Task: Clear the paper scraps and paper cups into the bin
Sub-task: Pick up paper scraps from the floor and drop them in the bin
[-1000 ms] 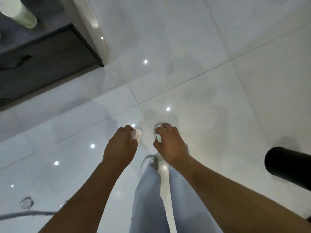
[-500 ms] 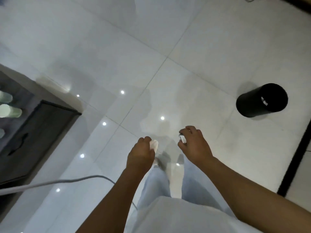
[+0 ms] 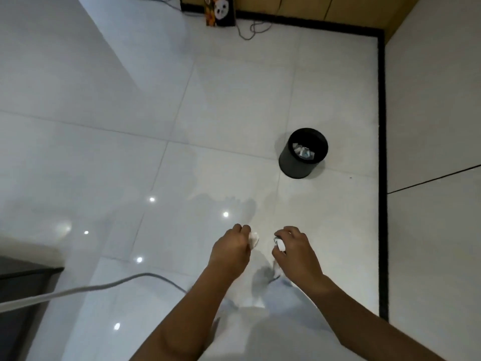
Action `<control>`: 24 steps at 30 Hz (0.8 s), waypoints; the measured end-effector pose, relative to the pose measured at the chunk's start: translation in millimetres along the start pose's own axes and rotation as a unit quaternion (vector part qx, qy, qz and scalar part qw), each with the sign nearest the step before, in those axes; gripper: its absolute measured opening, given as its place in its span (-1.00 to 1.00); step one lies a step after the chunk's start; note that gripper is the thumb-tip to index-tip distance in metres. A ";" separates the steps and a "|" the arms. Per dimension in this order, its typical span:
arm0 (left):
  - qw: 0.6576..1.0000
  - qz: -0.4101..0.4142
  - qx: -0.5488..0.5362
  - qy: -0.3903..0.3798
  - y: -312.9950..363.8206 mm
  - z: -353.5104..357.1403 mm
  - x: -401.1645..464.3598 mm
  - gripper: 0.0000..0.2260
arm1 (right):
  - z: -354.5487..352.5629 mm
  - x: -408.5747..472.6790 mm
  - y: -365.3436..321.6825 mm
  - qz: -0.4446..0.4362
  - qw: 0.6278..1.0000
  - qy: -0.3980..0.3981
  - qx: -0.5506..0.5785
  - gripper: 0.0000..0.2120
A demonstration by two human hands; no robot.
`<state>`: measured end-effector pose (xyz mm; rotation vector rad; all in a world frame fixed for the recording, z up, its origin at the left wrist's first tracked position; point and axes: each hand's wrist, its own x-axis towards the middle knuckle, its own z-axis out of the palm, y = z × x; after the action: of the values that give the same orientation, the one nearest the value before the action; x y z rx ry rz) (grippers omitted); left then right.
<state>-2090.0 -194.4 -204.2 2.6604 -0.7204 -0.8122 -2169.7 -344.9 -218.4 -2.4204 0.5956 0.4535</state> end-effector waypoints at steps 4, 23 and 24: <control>0.998 0.049 0.043 -0.022 71.4 11.3 45.2 -0.71 | -45.2 18.5 63.2 0.022 1.000 0.020 0.003 -0.70; 0.996 0.044 0.035 -0.072 169.3 -85.3 317.3 -0.70 | -194.0 252.5 122.2 0.106 0.992 0.056 0.036 -0.65; 0.996 0.040 0.034 -0.077 171.6 -92.8 331.0 -0.69 | -199.0 264.5 121.9 0.113 0.991 0.056 0.040 -0.65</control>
<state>-1863.3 -504.5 -211.5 2.6301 -0.9032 -0.9968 -1974.3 -637.6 -241.8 -2.3234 0.9246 0.3787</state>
